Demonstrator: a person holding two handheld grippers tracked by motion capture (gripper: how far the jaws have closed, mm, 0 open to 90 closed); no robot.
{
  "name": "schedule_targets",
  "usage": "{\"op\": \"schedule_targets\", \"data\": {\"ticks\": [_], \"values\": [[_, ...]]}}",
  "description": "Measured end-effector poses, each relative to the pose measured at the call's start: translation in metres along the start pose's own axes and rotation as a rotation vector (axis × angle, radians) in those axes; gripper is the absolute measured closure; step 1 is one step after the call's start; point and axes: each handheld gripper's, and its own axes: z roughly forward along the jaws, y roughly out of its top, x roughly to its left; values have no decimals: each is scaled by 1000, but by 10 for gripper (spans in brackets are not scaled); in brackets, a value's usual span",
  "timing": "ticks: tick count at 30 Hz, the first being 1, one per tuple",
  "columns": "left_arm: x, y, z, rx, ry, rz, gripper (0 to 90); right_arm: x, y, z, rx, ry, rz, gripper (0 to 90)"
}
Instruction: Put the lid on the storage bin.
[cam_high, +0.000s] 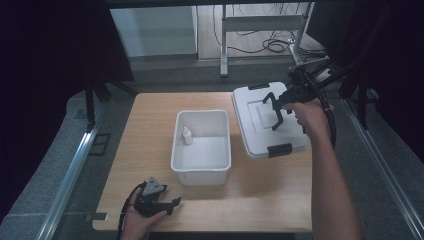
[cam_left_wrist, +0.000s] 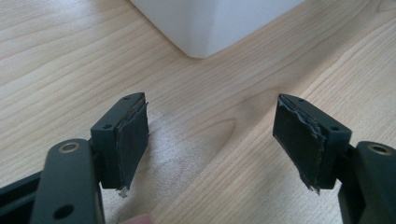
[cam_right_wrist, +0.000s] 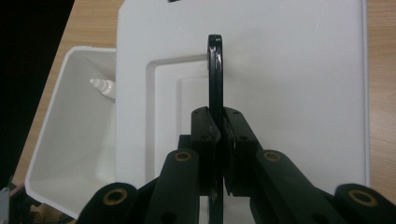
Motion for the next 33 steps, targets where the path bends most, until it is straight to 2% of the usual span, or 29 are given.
{"op": "schedule_targets", "data": {"ticks": [7,13,23,33], "values": [[2,0,-1,-6,4,-4,270,9,2,10,15,5,-13,847],[1,0,-1,-7,3,-4,270,16,3,16,20,10,-4,847],[2,-1,-1,-5,8,-3,271,25,5,14,7,24,-2,847],[3,-1,0,-6,11,-4,271,38,5,14,16,34,-7,847]]}}
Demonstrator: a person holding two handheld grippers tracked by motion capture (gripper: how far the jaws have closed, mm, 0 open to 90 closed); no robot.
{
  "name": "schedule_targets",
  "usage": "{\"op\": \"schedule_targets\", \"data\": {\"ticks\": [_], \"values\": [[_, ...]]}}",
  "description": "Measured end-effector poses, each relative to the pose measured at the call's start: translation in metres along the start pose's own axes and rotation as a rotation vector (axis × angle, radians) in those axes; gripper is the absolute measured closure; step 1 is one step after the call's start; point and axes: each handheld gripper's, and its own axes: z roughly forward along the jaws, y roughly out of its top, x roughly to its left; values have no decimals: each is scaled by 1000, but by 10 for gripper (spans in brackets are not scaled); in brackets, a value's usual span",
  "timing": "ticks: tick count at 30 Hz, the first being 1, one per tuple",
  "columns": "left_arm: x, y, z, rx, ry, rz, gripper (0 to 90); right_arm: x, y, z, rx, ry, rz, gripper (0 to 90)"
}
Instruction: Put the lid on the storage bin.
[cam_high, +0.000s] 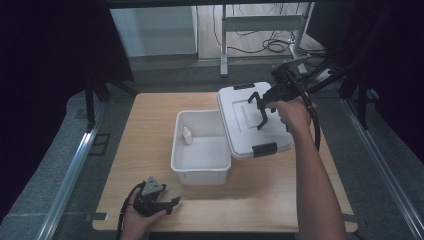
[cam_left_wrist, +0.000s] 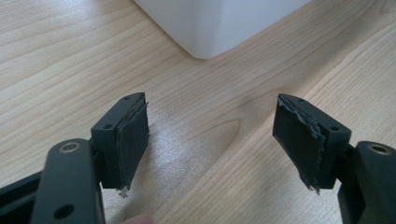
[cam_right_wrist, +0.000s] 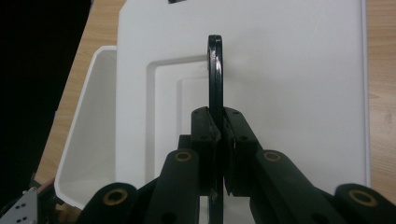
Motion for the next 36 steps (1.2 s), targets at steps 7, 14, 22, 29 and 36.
{"op": "schedule_targets", "data": {"ticks": [7,14,22,29,36], "values": [[1,-1,1,0,-1,-3,272,11,-2,6,8,25,4,847],[2,-1,-2,-10,-1,-6,271,26,-2,19,18,37,40,848],[2,0,-3,-16,-1,-7,271,41,-3,30,38,55,48,847],[2,0,-7,-35,-3,-14,271,49,-8,36,37,53,74,847],[3,-2,-6,-23,30,-4,272,59,-16,42,48,64,80,846]]}}
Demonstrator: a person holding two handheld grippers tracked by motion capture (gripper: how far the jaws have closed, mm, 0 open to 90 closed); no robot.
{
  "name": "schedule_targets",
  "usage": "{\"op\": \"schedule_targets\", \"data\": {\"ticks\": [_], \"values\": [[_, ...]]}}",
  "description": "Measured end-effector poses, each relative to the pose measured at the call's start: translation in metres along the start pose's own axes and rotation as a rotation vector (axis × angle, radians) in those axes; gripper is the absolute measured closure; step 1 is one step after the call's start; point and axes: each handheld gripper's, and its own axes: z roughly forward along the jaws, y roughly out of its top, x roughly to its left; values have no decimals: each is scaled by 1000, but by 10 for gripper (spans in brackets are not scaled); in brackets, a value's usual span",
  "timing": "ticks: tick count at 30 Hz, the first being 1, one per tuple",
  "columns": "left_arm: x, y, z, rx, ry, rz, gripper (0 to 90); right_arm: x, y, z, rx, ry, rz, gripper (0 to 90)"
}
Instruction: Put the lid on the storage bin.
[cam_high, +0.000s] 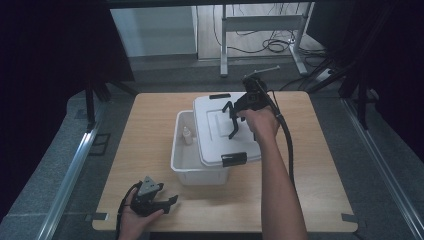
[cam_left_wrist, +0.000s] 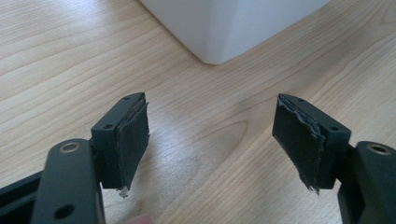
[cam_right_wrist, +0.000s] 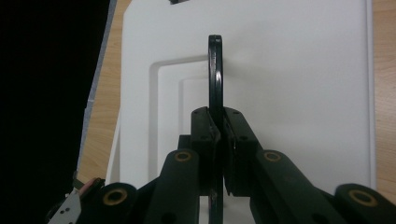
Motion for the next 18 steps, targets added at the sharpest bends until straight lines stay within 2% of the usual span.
{"op": "schedule_targets", "data": {"ticks": [10,12,18], "values": [[0,-1,0,-1,3,-2,272,14,-5,12,4,24,22,847],[0,-1,1,5,2,2,272,17,-5,17,20,33,18,848],[-3,0,2,3,-10,8,272,26,-6,30,29,27,40,848]]}}
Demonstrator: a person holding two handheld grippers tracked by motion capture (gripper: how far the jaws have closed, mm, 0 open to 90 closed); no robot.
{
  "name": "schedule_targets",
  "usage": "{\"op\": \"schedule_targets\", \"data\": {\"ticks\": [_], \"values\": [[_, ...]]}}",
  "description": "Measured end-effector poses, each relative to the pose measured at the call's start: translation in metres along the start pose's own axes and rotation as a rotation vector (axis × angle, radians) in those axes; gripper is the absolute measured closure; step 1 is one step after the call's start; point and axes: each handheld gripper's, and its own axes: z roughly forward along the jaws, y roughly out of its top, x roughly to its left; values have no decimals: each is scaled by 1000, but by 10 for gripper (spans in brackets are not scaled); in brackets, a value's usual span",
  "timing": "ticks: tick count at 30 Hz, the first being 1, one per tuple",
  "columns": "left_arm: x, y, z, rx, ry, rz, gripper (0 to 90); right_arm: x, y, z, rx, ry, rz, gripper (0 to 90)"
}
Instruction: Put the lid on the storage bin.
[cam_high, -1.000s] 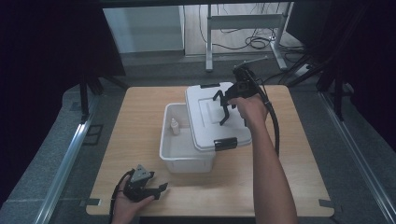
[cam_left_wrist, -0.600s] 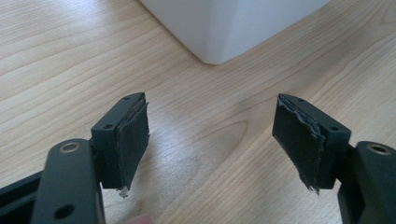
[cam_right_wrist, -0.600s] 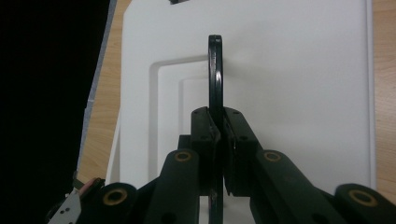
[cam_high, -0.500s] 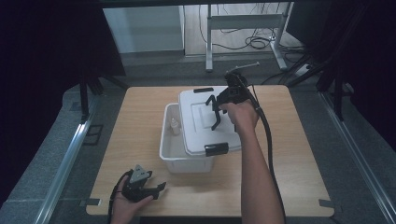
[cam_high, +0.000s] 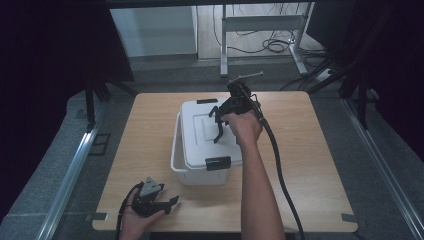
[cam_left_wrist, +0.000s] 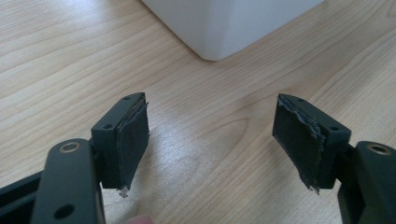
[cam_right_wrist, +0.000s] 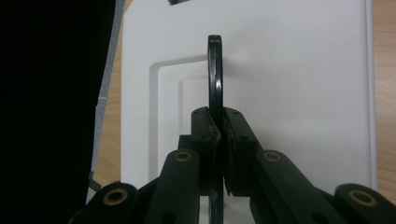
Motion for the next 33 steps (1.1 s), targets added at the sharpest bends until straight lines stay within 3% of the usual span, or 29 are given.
{"op": "schedule_targets", "data": {"ticks": [5,10,23,27,33], "values": [[0,0,0,-1,-4,1,272,9,-1,9,15,-28,16,847],[0,0,0,-1,-4,0,272,18,-2,16,9,-16,19,849],[0,0,1,2,-5,2,272,22,-6,36,17,-15,50,849],[0,0,1,2,-6,1,272,22,-7,39,-7,-15,69,850],[0,0,2,5,-6,4,272,16,-8,42,-14,21,91,848]]}}
